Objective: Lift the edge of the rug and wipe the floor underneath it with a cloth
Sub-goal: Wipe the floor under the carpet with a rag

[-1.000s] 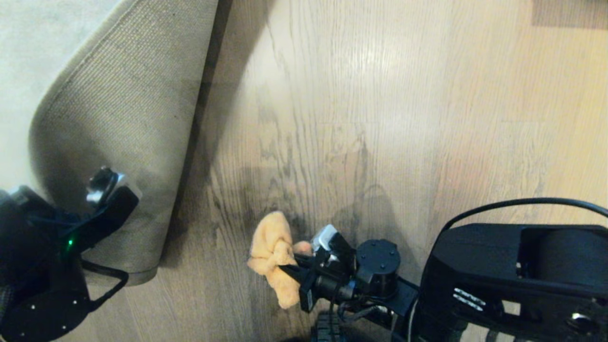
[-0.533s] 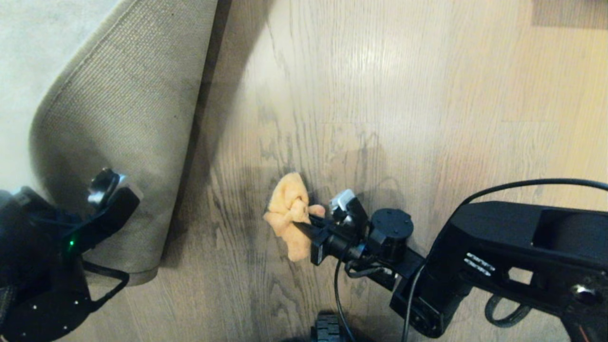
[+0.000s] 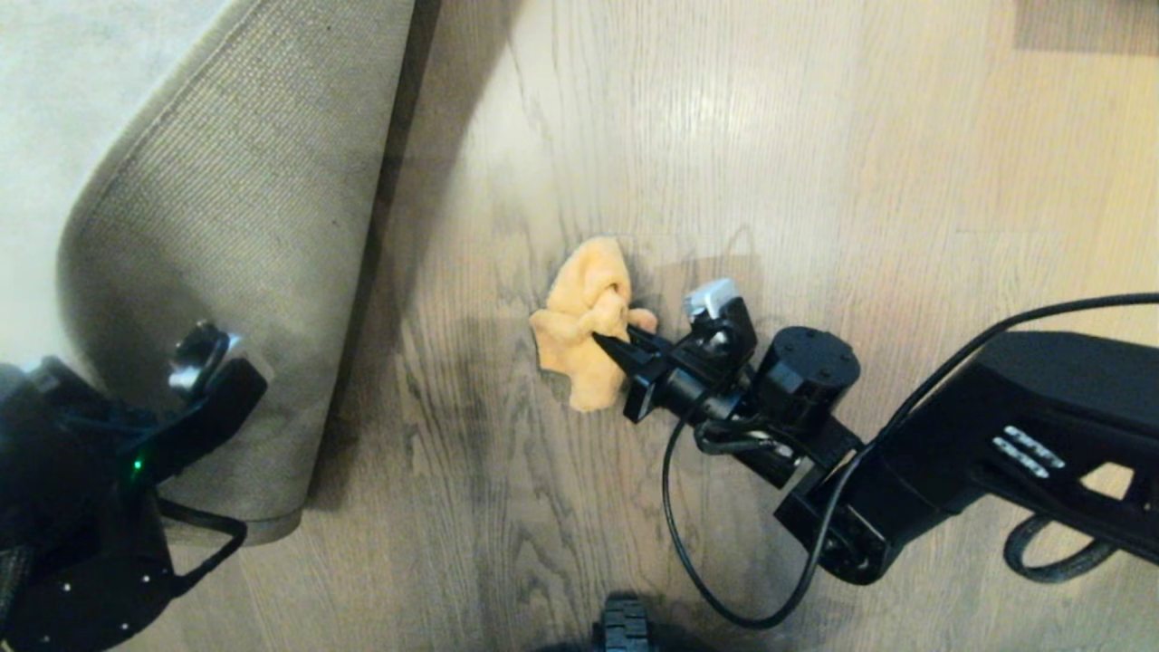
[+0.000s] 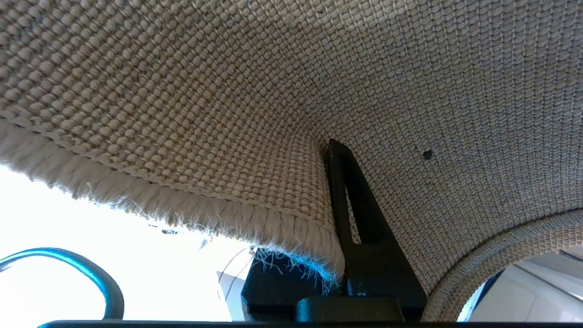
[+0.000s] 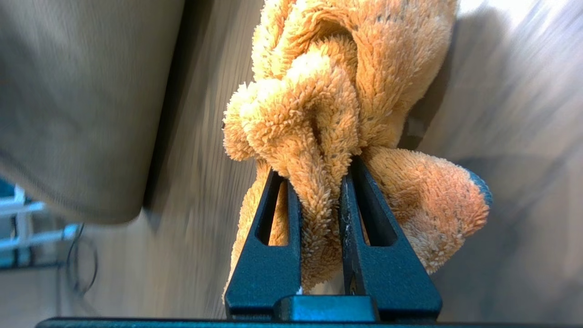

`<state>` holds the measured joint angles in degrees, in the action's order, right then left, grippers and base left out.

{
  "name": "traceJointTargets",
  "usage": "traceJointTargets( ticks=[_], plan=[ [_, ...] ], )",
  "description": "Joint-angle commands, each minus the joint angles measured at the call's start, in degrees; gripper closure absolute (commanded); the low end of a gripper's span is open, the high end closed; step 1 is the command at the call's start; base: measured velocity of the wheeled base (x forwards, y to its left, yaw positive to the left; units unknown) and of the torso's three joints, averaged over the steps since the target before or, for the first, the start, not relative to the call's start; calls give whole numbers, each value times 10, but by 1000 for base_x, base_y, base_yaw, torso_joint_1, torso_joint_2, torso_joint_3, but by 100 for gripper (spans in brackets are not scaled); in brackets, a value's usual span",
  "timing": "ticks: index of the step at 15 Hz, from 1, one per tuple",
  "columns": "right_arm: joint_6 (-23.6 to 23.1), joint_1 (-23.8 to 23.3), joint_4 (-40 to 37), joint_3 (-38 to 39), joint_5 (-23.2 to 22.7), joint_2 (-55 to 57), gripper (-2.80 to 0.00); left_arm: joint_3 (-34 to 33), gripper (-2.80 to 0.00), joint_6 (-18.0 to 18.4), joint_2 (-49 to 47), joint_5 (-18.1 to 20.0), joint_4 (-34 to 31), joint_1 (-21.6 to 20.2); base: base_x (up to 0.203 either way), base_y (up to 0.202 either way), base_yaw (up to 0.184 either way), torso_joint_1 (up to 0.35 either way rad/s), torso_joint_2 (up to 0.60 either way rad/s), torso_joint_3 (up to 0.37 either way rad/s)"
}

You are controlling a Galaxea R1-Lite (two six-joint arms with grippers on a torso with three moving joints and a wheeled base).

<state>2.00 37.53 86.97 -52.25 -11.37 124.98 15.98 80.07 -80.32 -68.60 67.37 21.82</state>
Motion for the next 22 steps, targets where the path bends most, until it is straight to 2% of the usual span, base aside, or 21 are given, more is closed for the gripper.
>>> traceJointTargets(
  ticks=[1,10,17,19,22],
  plan=[
    [0,-7,3,0,-1,-34,0,0,0,4,0,-4,4,0,0,0,0,0,0,0],
    [-1,-15,-1,68,1,-120,0,4,0,4,3,-6,4,0,0,0,0,0,0,0],
    [2,-13,10,232,20,-173,0,3,0,4,2,-5,4,0,0,0,0,0,0,0],
    [12,-2,14,277,20,-165,0,3,0,4,-1,-4,3,0,0,0,0,0,0,0],
    [23,49,23,305,30,-109,0,4,0,4,-7,-4,4,1,0,0,0,0,0,0]
  ],
)
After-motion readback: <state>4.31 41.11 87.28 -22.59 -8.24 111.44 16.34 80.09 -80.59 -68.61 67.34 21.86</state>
